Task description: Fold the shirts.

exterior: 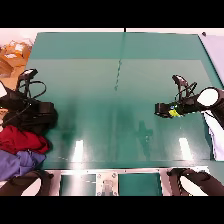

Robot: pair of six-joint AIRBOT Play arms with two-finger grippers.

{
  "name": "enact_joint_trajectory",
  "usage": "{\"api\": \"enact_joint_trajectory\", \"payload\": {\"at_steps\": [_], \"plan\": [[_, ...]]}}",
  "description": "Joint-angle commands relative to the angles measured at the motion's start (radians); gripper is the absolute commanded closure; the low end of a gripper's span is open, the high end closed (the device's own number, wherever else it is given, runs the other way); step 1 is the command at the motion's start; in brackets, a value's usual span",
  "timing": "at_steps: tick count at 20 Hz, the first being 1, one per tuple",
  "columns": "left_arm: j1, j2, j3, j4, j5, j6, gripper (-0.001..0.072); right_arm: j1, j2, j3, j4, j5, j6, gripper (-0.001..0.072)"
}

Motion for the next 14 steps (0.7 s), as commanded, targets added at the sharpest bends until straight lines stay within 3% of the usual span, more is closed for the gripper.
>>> {"api": "enact_joint_trajectory", "payload": {"at_steps": [1,3,4,5,6,8,12,14], "plan": [[0.001,0.001,-0.001,0.014,0.009,0.0,0.0685,0.002,0.001,0.0,0.0,0.0,0.001,0.0691],[0.001,0.001,-0.001,0.102,0.027,-0.021,0.0683,0.002,0.001,0.0,0.0,0.0,0.001,0.069],[0.001,0.0,-0.001,0.192,0.035,-0.05,0.0534,0.002,0.001,0.0,0.0,0.0,0.001,0.0691],[0.001,0.0,-0.007,0.288,0.054,-0.076,0.0109,0.002,0.001,0.0,0.0,0.0,0.001,0.069],[0.001,-0.002,-0.024,0.407,0.092,-0.11,-0.0002,0.002,0.001,0.0,0.0,0.0,0.001,0.069],[0.001,-0.013,-0.082,0.547,0.181,-0.15,-0.0013,0.002,0.001,0.0,0.0,0.0,0.001,0.069],[0.001,-0.122,-0.23,0.568,0.447,-0.149,-0.0013,0.002,0.001,0.0,0.0,0.0,0.001,0.0691],[0.001,-0.216,-0.258,0.608,0.517,-0.15,-0.0013,0.002,0.001,0.0,0.0,0.0,0.001,0.0691]]}}
